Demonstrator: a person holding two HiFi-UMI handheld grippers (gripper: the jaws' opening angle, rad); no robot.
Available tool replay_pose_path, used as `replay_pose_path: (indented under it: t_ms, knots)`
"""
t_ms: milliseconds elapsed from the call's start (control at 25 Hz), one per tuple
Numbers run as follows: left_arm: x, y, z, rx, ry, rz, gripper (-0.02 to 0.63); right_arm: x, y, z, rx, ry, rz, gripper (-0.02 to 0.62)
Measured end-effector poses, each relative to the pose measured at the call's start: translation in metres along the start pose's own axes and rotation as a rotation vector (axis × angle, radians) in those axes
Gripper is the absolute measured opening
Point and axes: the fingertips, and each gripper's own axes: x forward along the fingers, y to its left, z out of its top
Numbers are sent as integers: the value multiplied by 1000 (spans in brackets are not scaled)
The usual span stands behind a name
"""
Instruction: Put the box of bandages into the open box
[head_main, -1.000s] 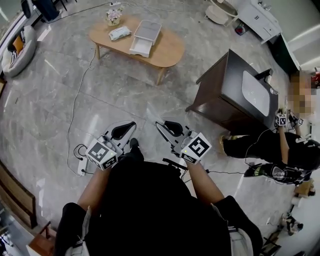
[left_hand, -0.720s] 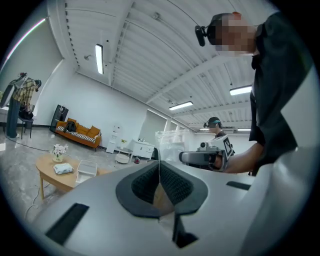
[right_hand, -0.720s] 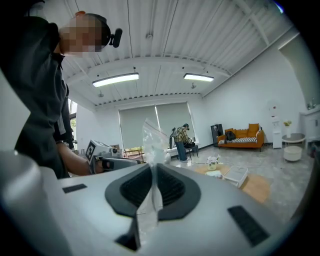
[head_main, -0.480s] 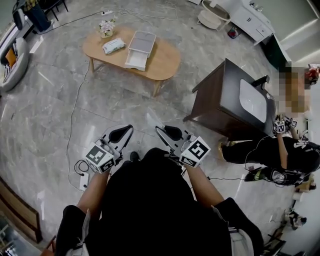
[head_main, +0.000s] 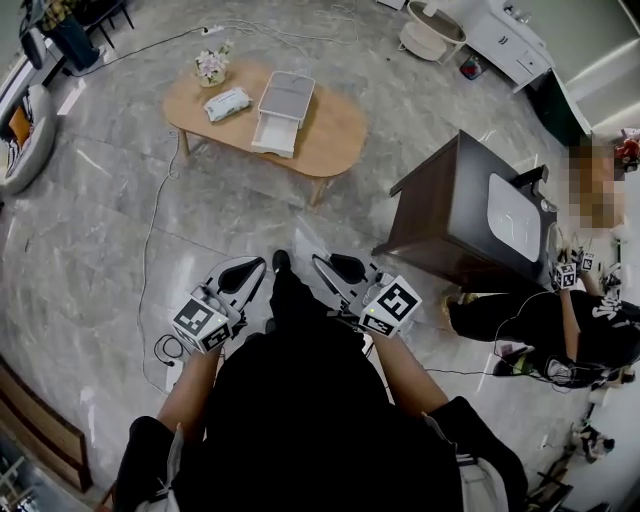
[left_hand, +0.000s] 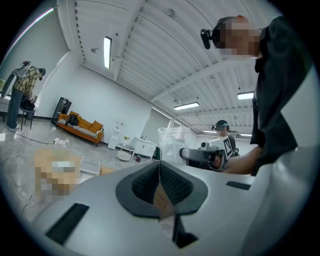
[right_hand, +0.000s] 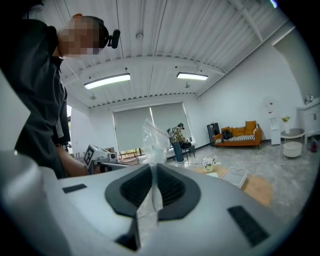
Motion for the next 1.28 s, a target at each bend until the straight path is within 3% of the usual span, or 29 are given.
replay_pose_path:
  t_ms: [760, 1280]
  knots:
    - [132, 154, 91, 53, 53, 114, 18, 107, -213, 70, 36, -92, 58, 32]
    - [174, 226, 116, 15, 38, 164, 18, 148, -292, 63, 120, -116, 41, 32]
